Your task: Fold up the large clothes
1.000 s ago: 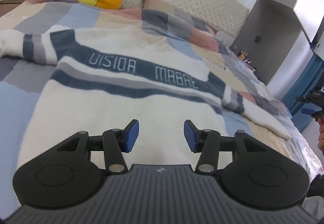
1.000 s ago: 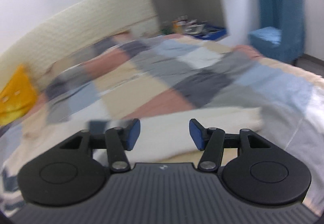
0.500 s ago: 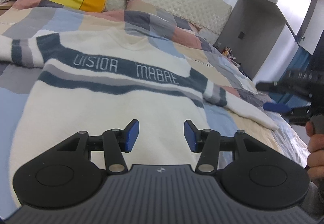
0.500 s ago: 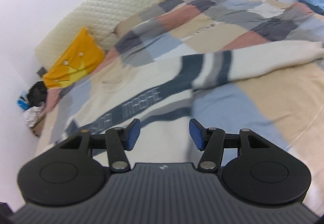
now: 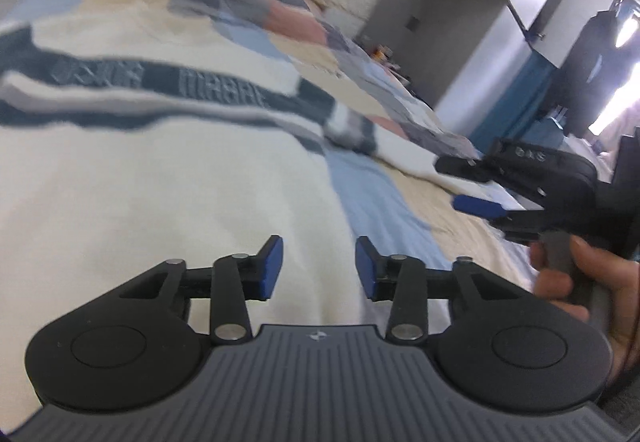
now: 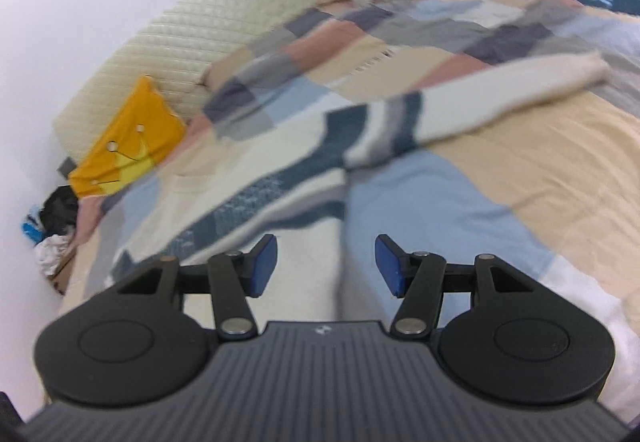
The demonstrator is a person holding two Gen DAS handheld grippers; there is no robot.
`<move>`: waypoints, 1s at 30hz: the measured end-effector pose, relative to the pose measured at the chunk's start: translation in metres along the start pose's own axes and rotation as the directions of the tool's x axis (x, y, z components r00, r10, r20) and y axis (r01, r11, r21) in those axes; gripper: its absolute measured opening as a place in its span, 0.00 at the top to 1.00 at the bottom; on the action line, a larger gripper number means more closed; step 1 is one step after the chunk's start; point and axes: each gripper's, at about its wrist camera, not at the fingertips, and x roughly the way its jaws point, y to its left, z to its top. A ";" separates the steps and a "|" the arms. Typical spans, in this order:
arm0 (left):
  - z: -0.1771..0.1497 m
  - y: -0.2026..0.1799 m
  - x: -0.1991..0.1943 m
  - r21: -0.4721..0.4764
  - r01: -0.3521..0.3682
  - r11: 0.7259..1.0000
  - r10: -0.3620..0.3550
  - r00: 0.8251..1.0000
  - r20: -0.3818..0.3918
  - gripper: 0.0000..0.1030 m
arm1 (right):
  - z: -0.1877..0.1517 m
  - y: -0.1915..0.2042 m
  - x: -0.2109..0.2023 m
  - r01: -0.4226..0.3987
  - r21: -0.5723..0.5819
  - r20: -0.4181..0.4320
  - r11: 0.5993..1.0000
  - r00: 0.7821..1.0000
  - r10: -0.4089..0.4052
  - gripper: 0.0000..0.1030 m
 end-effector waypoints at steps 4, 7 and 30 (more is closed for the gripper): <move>-0.012 -0.008 0.022 0.031 0.017 0.999 -0.015 0.997 -0.072 0.61 | 0.005 -0.010 0.010 -0.038 0.034 -0.002 0.999 0.999 0.038 0.44; -0.019 -0.013 0.041 0.053 0.031 0.998 -0.024 0.992 -0.126 0.61 | 0.007 -0.016 0.017 -0.033 0.049 0.005 0.998 0.999 0.032 0.44; -0.031 -0.007 0.068 0.075 -0.106 0.992 0.115 0.983 -0.141 0.92 | 0.008 -0.044 0.029 -0.016 0.165 -0.018 0.986 1.000 0.019 0.44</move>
